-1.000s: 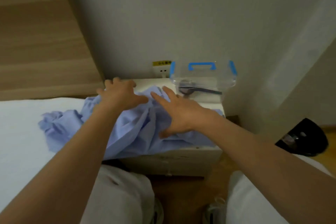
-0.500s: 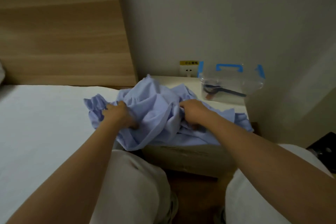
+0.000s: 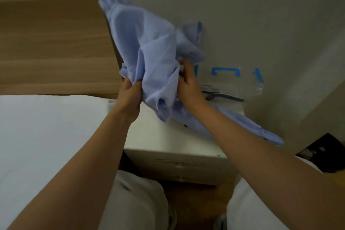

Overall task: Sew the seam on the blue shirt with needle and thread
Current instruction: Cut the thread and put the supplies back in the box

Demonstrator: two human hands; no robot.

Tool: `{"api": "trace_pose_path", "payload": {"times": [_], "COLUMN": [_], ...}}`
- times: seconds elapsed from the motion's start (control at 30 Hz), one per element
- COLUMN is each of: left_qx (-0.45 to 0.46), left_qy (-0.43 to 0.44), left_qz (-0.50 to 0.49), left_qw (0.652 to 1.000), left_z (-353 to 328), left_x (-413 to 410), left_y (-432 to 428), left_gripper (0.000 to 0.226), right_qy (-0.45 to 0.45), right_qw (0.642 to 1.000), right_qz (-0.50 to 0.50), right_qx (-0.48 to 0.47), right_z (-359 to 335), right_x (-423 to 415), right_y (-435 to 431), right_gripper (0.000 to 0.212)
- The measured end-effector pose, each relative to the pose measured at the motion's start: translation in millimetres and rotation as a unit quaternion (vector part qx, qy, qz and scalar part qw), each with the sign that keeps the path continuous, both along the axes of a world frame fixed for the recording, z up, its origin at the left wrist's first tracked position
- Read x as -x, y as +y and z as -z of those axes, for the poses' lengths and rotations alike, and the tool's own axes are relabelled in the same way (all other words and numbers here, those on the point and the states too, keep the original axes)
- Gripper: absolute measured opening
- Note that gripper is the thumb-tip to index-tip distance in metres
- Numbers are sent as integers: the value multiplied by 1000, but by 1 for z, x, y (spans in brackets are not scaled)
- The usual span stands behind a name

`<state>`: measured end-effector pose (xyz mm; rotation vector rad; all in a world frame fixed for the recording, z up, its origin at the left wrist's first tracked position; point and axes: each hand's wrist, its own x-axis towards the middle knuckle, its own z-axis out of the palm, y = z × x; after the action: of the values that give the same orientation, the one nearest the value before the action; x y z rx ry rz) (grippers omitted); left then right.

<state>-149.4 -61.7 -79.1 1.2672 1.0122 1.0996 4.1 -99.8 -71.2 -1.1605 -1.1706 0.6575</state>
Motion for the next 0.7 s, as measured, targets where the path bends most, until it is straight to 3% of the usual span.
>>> {"api": "trace_pose_path", "payload": {"times": [0.07, 0.13, 0.17, 0.23, 0.33, 0.47, 0.5, 0.63, 0.7], "left_qx": [24, 42, 38, -49, -192, -188, -185, -173, -166], "left_qy": [197, 374, 401, 382, 419, 554, 564, 601, 616], "left_qz": [-14, -56, -89, -140, -75, 11, 12, 8, 3], "left_qw": [980, 925, 911, 912, 884, 811, 805, 780, 770], "left_z": [11, 25, 26, 19, 15, 28, 30, 34, 36], "left_x": [-1, -2, -2, -7, -16, -25, -27, -30, -30], "left_y": [2, 2, -1, -9, -14, -17, -19, -18, -19], "left_gripper": [48, 63, 69, 71, 62, 69, 69, 63, 60], "right_qy": [-193, -386, -442, -458, -437, -494, -525, -662, -670], "right_qw": [972, 880, 844, 843, 871, 837, 808, 625, 578], "right_qz": [-19, -103, -131, -139, -81, 43, 56, -25, -57], "right_qx": [134, 259, 274, 246, 208, 232, 261, 412, 463], "right_z": [20, 50, 59, 63, 45, 18, 14, 16, 22], "right_x": [-9, -17, -19, -18, -20, -34, -41, -68, -77], "right_y": [7, 8, 6, 1, -9, -33, -40, -70, -75], "right_gripper": [24, 34, 35, 35, 36, 45, 46, 36, 32]}}
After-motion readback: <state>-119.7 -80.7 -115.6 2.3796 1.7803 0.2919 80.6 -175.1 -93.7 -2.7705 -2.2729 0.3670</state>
